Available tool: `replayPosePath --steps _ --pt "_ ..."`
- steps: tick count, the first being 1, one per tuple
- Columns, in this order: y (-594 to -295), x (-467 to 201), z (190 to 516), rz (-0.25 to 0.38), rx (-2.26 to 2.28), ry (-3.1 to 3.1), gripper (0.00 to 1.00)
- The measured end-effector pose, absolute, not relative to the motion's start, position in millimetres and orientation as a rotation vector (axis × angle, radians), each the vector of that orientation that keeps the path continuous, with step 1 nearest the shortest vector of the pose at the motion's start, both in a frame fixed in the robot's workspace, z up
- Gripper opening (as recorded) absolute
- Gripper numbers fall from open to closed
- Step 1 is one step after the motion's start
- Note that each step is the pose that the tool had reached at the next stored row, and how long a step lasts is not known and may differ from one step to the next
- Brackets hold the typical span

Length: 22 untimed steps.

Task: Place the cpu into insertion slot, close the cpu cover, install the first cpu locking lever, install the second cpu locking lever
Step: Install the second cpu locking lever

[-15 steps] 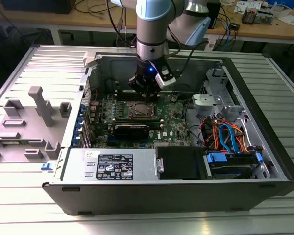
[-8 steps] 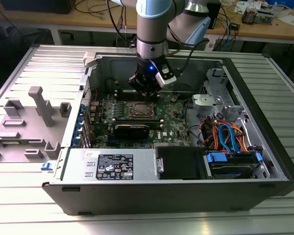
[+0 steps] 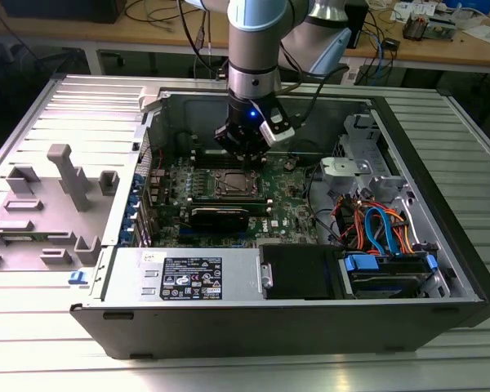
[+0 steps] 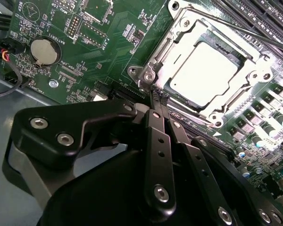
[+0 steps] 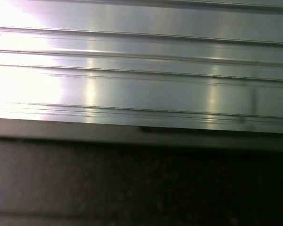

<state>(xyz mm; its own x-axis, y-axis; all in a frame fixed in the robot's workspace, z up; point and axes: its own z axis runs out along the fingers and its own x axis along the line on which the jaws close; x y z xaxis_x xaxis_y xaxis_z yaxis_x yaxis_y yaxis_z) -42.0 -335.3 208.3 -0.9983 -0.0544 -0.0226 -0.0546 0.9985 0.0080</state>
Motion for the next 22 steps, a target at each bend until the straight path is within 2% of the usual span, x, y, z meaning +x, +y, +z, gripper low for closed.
replayPosePath --steps 22 --pt "-351 -42 214 0.014 -0.085 3.122 0.11"
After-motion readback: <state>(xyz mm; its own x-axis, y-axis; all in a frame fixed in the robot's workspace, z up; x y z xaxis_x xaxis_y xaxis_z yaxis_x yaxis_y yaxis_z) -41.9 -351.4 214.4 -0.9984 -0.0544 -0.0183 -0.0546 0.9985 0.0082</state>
